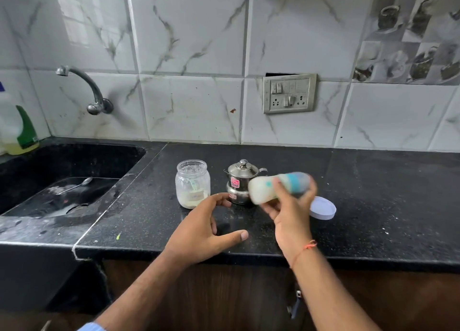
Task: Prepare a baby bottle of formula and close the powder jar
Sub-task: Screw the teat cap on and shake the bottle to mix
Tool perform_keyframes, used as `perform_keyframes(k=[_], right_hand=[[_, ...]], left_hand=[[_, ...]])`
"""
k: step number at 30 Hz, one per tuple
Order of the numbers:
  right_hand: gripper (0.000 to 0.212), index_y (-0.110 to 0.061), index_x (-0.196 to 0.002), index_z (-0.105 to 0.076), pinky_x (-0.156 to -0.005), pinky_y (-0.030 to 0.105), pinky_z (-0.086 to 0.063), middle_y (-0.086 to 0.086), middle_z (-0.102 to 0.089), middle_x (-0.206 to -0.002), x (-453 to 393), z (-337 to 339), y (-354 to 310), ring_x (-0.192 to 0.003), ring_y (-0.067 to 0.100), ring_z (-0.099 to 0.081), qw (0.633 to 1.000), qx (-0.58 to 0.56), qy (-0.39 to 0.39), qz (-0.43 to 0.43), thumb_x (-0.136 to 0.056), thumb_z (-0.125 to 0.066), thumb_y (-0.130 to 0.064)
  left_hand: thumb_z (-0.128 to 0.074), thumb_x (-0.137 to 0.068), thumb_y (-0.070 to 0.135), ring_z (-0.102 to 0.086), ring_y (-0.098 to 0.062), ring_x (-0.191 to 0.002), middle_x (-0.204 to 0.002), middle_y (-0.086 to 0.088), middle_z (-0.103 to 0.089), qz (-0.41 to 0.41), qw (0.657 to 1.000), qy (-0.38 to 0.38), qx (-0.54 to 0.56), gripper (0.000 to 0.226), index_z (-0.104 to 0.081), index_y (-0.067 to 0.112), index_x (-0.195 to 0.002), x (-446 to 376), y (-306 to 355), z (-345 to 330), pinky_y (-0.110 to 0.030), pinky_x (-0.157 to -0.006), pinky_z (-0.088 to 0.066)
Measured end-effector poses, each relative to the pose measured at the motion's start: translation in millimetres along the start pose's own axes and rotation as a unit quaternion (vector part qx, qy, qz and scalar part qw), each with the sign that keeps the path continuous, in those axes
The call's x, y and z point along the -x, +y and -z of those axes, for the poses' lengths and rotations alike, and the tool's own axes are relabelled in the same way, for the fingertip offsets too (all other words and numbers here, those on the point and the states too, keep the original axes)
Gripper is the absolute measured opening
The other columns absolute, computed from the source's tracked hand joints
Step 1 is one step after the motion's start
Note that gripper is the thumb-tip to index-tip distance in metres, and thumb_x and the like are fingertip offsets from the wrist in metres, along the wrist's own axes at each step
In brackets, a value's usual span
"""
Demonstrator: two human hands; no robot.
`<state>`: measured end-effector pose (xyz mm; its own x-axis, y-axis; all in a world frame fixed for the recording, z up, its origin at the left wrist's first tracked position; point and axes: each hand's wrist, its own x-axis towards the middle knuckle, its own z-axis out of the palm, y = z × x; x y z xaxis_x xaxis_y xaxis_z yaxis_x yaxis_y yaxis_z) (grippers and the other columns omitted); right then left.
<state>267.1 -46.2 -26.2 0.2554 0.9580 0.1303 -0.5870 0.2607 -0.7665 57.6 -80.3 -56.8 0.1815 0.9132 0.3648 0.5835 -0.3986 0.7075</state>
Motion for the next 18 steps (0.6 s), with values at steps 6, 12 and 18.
perform_keyframes(k=[6,12,18], right_hand=[[0.072,-0.039,-0.143,-0.044,-0.072,0.053,-0.067,0.004,-0.066,-0.132,-2,1,2,-0.117,0.030,-0.073,0.999,-0.023,0.035,0.018,-0.091,-0.081,-0.005],[0.073,-0.038,-0.142,-0.048,-0.073,0.052,-0.067,0.009,-0.070,-0.129,2,-3,5,-0.113,0.030,-0.075,0.998,0.056,-0.016,0.013,-0.088,-0.083,-0.003],[0.072,-0.038,-0.138,-0.053,-0.073,0.051,-0.066,0.011,-0.075,-0.119,7,-4,9,-0.106,0.033,-0.077,0.986,0.133,-0.100,-0.016,-0.086,-0.085,-0.002]], left_hand=[[-0.086,-0.073,0.078,-0.058,-0.004,-0.069,-0.138,0.034,-0.059,0.002,1.000,0.000,0.000,0.099,-0.047,0.040,-0.156,0,1,1,-0.027,-0.071,-0.060],[-0.083,-0.070,0.081,-0.059,-0.004,-0.068,-0.135,0.030,-0.062,0.001,1.000,0.000,0.002,0.101,-0.049,0.038,-0.155,-2,0,1,-0.033,-0.072,-0.061],[-0.084,-0.071,0.080,-0.059,-0.005,-0.069,-0.136,0.030,-0.063,-0.014,1.000,-0.002,-0.002,0.101,-0.049,0.038,-0.155,-2,-2,2,-0.022,-0.067,-0.054]])
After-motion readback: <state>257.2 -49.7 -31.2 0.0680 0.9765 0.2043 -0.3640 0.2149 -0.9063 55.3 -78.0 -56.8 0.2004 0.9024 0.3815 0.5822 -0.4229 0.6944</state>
